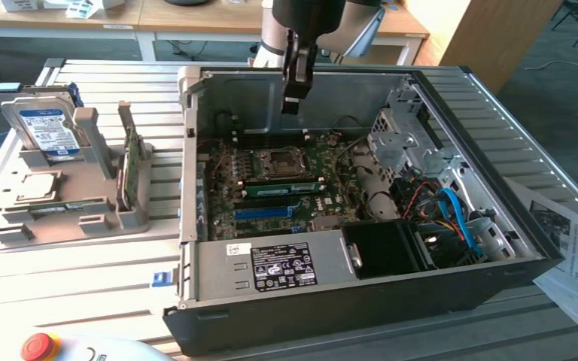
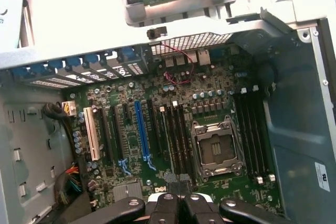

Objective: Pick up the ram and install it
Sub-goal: 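Press down the ram until it locks into place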

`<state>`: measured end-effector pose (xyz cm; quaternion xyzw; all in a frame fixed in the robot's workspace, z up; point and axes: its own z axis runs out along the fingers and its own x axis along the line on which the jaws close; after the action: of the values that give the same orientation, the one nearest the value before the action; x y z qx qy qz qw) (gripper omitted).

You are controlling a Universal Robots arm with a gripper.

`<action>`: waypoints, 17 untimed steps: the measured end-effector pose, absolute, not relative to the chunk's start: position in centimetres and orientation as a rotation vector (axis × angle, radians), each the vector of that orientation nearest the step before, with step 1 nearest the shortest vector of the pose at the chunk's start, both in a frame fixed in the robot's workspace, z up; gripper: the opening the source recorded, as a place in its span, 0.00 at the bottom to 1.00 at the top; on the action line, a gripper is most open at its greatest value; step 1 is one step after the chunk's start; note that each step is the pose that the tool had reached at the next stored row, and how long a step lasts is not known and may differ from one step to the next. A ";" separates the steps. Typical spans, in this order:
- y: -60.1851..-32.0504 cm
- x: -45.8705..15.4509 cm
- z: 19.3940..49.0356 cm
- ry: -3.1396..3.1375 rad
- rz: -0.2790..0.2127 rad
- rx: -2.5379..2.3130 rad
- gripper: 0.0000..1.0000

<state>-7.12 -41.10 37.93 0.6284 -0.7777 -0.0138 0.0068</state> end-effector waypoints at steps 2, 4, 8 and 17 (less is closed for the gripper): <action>-41.1 -7.1 37.9 -2.459 -0.043 1.934 0.10; -41.1 -7.1 37.9 -2.487 -0.044 1.898 0.10; -41.1 -7.1 37.9 -2.543 -0.044 1.824 0.10; -41.1 -7.1 37.9 -2.661 -0.045 1.651 0.10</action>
<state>-7.11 -41.10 37.92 0.5272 -0.8496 -0.0145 0.0050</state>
